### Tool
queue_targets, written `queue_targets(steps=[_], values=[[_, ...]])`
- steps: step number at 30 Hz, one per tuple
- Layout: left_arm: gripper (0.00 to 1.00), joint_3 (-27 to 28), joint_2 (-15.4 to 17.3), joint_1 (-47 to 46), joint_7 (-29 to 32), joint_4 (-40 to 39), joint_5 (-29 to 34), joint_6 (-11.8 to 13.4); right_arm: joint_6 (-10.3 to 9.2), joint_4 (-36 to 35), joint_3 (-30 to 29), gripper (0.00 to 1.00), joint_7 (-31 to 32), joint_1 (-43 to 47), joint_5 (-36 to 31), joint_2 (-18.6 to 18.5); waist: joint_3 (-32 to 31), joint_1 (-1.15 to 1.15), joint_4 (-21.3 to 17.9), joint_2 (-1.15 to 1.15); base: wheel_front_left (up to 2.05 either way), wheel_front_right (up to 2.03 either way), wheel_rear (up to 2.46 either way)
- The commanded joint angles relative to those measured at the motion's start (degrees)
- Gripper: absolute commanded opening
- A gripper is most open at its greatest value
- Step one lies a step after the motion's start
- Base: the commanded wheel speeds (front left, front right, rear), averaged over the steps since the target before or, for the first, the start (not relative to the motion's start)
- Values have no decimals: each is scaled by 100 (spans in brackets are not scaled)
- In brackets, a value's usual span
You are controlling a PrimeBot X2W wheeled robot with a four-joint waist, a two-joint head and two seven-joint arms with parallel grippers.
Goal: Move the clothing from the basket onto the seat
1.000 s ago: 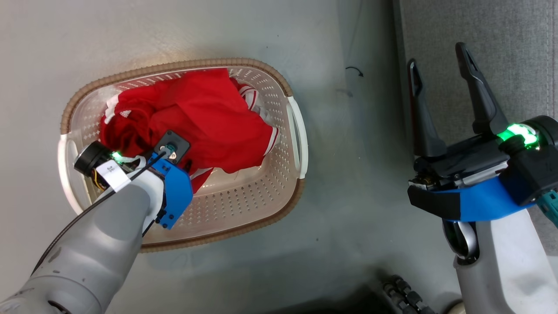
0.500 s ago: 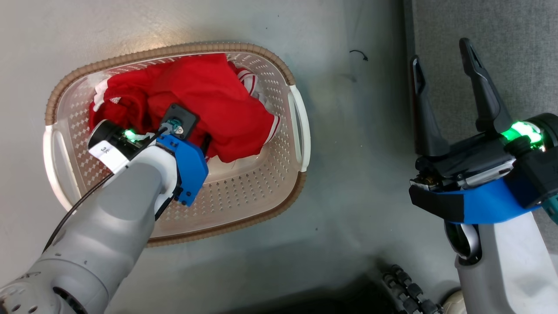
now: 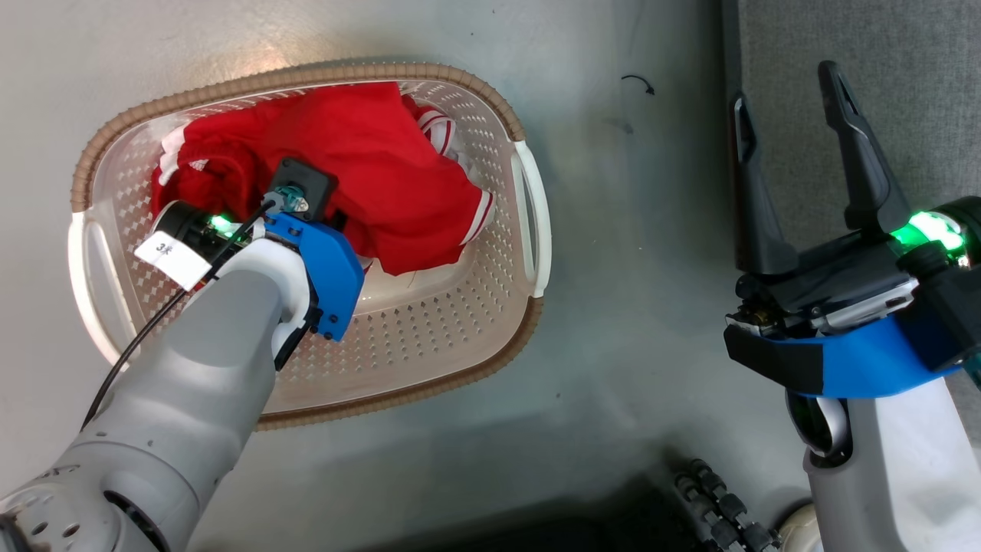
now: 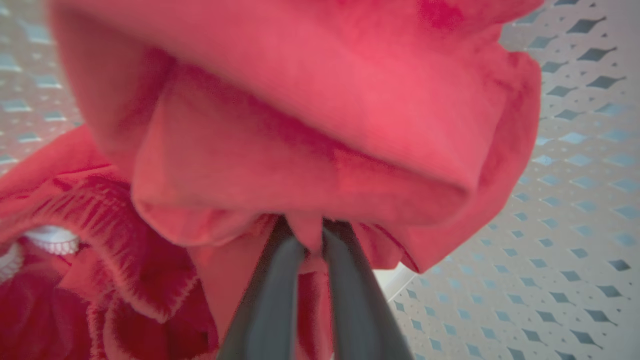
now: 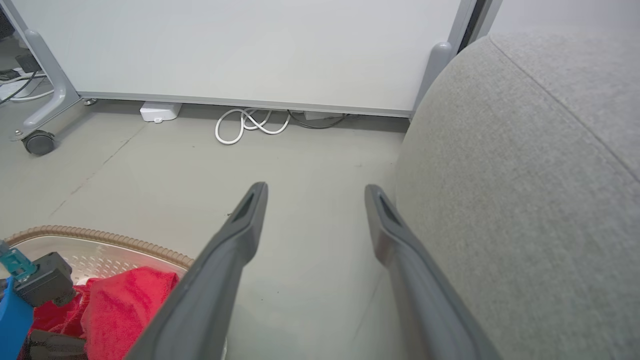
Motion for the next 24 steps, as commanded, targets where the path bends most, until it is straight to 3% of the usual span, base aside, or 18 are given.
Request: queue_targets(steps=[1, 10, 24], values=[[0, -22, -24, -101, -63, 51, -52, -7, 3, -34, 11, 100, -20, 11, -34, -19, -16, 0, 29, 0, 0, 0, 0], [0, -90, -103, 99, -382, -46, -178, -7, 3, 76, 2, 100, -20, -66, -41, -19, -319, 0, 143, 0, 0, 0, 0], [0, -107, 59, 692, -946, -548, -582, -7, 3, 491, 75, 100, -20, 83, -57, -19, -1605, 0, 431, 0, 0, 0, 0]])
